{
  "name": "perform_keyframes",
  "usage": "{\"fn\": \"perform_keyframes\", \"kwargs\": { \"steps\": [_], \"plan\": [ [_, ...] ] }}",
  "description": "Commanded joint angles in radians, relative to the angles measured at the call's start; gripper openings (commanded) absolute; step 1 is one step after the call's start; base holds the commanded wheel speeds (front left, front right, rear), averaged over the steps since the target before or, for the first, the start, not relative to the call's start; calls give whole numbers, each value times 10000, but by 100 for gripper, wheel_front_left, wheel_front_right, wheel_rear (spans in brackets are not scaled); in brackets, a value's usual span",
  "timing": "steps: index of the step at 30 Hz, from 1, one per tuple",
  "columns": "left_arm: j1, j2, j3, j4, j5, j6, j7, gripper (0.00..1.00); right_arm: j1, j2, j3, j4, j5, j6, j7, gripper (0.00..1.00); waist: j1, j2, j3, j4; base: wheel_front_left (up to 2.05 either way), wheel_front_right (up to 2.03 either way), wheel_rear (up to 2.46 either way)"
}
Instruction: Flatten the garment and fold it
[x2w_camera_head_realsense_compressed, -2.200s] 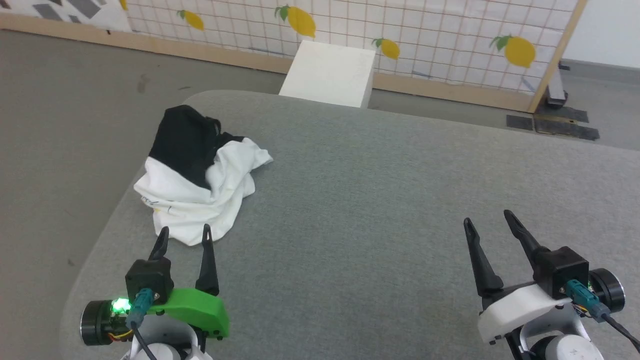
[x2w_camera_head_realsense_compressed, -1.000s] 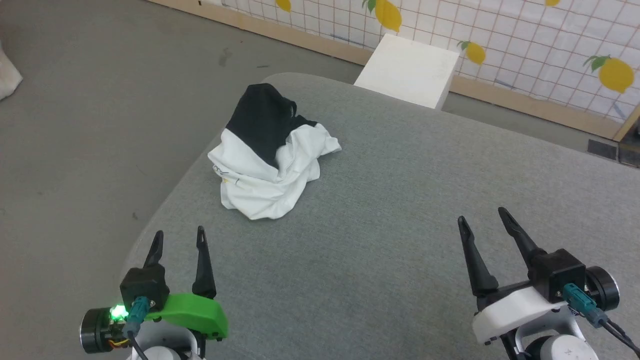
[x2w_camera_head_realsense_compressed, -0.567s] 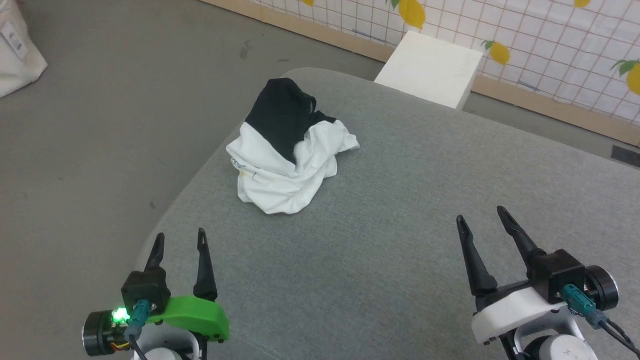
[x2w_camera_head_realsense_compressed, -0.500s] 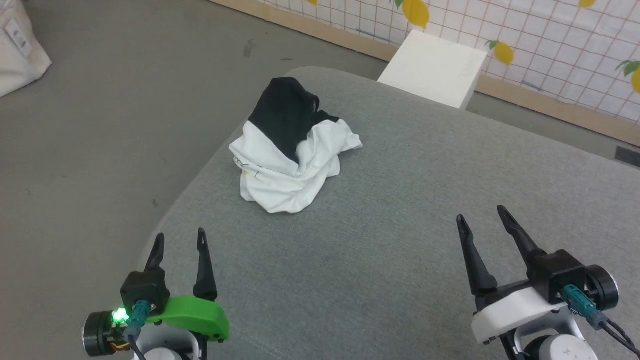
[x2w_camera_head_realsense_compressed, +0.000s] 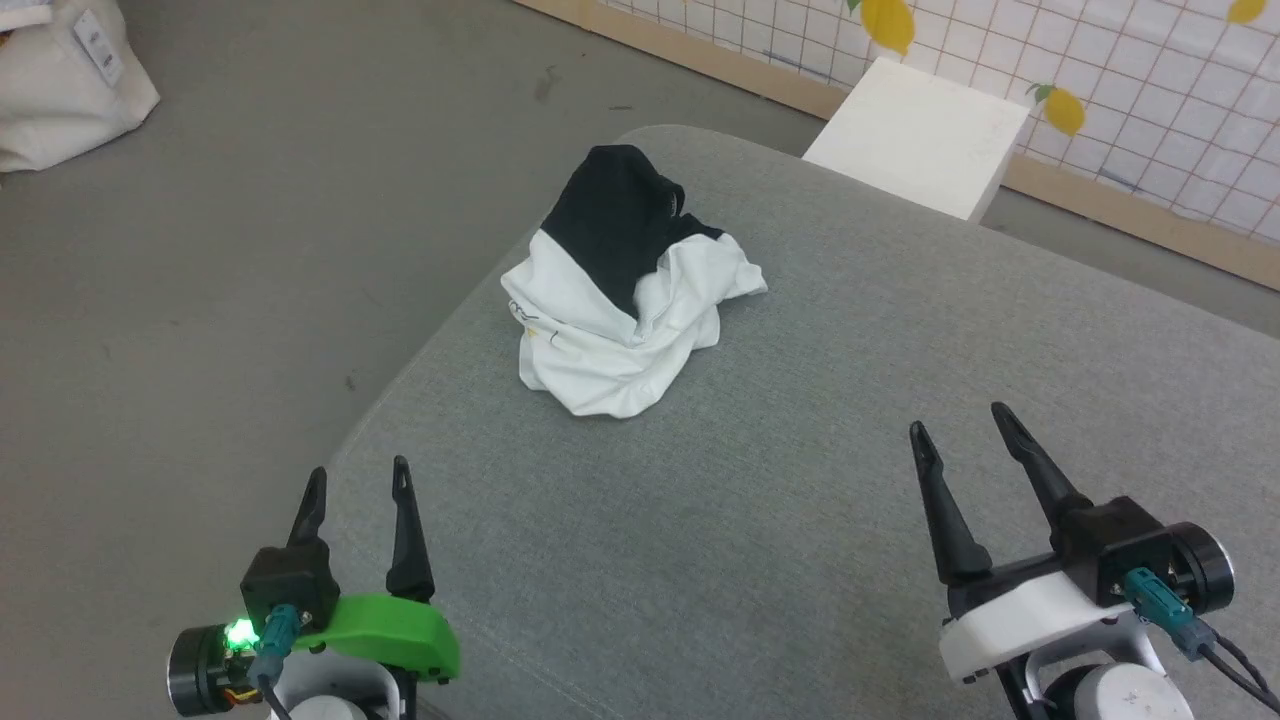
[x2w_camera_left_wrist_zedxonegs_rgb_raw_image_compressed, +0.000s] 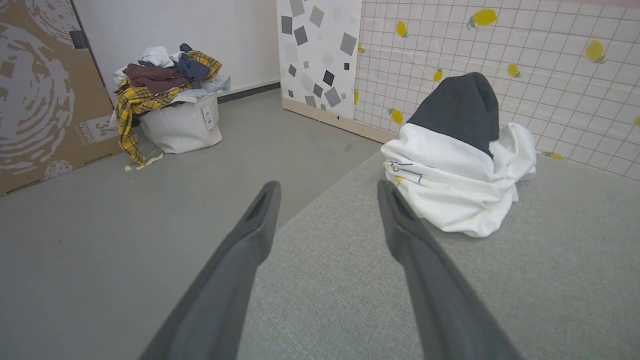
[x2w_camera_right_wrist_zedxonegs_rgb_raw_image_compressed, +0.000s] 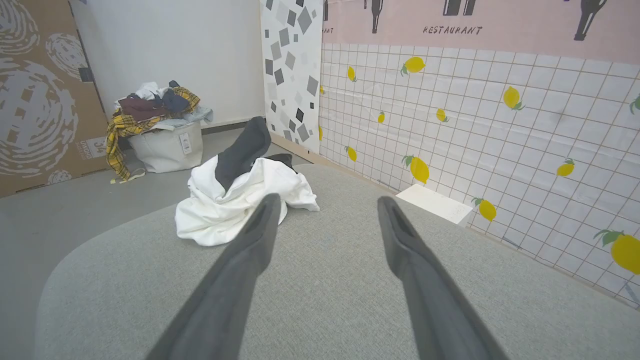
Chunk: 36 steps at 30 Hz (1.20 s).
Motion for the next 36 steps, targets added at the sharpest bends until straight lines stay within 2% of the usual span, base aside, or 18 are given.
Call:
{"fn": "perform_keyframes", "kwargs": {
  "steps": [1,7,11,17,23,28,34,36],
  "plan": [
    [-229,80,-19,55,-67,47,-112,100,-165,8,38,-39,-7,-12,-97,100,0,-1,44,49,0,0,0],
    [-641,101,-125,295,-293,-141,-233,100,-287,9,161,-108,-32,-13,-105,100,0,-1,355,-7,0,0,0],
    [-1763,131,-342,861,-708,-689,175,100,-495,9,243,-211,-140,-13,-41,100,0,-1,820,-323,0,0,0],
    [-4096,223,-201,2276,-1751,-1456,1969,100,-901,9,347,-332,-273,-13,30,100,0,-1,1718,-1341,0,0,0],
    [-5922,515,229,3795,-2756,-1800,3827,100,-1380,9,515,-292,-260,-13,-84,100,0,-1,2577,-2465,0,0,0],
    [-6706,799,691,4748,-3547,-1706,5453,100,-1846,9,632,-212,-126,-13,-265,100,0,-1,3313,-3381,0,0,0],
    [-6856,1297,1033,5594,-3919,-1196,6941,100,-2226,9,664,24,40,-13,-537,100,0,-1,4012,-4124,0,0,0],
    [-6749,1463,1081,5812,-3906,-898,7357,100,-2302,9,671,118,92,-13,-624,100,0,-1,4132,-4270,0,0,0]
  ]
}}
